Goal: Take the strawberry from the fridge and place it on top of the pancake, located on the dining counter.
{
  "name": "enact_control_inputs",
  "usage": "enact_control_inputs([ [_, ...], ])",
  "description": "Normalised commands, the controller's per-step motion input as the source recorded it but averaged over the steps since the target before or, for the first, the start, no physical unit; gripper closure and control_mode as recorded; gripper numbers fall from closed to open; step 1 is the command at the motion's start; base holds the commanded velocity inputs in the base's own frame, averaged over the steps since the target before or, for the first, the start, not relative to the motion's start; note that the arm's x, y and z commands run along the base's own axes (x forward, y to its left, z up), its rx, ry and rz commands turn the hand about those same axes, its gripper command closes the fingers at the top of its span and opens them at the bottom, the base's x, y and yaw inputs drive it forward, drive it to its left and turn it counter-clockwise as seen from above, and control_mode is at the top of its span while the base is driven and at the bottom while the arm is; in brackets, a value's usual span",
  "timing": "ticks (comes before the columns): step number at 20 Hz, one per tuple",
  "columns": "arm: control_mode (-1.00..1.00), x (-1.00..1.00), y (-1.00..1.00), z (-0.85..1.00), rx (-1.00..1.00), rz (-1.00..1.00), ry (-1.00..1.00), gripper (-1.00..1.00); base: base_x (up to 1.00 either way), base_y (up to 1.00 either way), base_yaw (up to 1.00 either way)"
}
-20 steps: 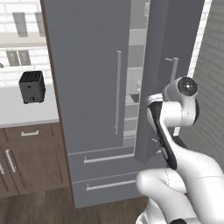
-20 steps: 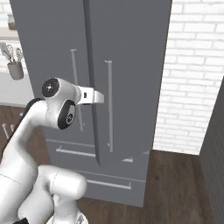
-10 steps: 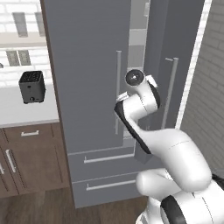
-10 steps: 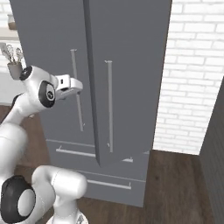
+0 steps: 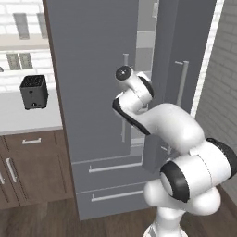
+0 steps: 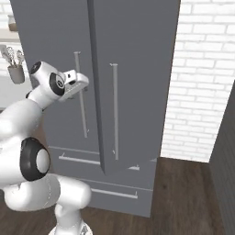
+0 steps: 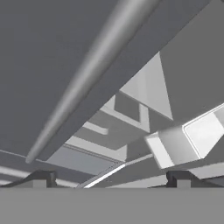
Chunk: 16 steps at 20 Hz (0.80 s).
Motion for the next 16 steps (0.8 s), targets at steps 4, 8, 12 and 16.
enact_control_inputs([
  [4, -1.0, 0.41, -0.2, -0.17, -0.09, 0.0, 0.0, -1.0, 0.0, 0.0, 0.0],
  [8, -1.0, 0.14, -0.55, -0.01, -0.02, 0.0, 0.0, -1.0, 0.0, 0.0, 0.0],
  [12, -1.0, -0.07, -0.86, 0.09, 0.0, 0.0, -0.02, -1.0, 0.0, 0.0, 0.0],
  [16, -1.0, -0.49, -0.97, 0.17, 0.0, 0.0, -0.06, -1.0, 0.0, 0.0, 0.0],
])
